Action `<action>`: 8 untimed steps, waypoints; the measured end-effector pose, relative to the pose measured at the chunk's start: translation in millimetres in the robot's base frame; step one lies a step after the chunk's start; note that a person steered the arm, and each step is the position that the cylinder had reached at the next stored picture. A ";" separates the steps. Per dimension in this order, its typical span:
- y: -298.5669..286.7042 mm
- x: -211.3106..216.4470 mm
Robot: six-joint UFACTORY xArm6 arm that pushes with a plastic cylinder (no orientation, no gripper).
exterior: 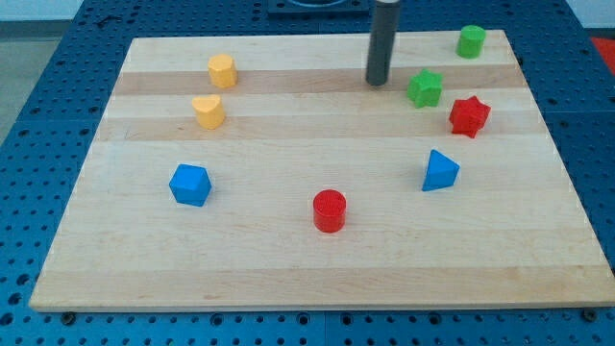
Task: Push the green star towards the center right
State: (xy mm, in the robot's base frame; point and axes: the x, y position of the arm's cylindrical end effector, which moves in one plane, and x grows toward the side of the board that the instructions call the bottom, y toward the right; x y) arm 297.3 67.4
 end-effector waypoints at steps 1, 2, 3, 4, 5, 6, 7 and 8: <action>-36.3 6.9; -38.4 40.3; -21.7 63.6; 8.4 71.6; 35.5 59.2; 44.4 30.2; 44.6 19.5; 54.7 18.7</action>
State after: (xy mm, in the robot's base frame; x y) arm 316.0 122.2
